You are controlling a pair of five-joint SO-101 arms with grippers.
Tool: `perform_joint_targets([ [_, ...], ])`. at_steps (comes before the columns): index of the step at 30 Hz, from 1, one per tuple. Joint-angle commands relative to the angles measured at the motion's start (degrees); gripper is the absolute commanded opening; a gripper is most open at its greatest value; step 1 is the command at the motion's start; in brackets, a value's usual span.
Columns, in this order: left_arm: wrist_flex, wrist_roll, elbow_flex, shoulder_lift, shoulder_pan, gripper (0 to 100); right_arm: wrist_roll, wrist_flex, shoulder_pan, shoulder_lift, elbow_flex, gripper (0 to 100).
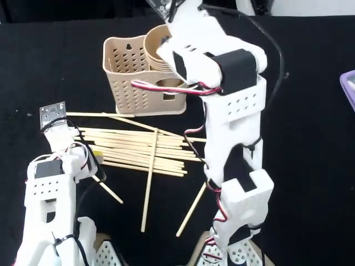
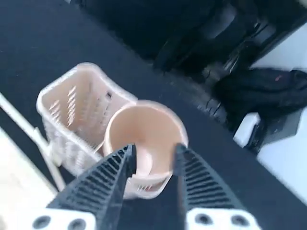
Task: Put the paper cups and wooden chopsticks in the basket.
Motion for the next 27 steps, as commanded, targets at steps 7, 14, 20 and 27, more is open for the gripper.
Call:
perform_joint_targets([
  [7, 0.5, 0.4, -2.1, -0.6, -0.5, 27, -3.7, 2.5, 1.1, -12.4, 1.1, 2.5],
  [14, 0.6, -0.2, -2.1, -0.6, 0.0, 27, -3.8, 2.0, 2.5, -39.3, 40.0, 2.6],
  [20, 7.6, -3.2, -4.9, -0.6, 5.8, 27, -3.8, -7.9, 5.8, -63.5, 79.4, 2.6],
  [27, 16.6, -2.9, -10.1, -0.6, 17.0, 27, -4.3, -30.9, 19.7, -78.4, 120.2, 2.6],
])
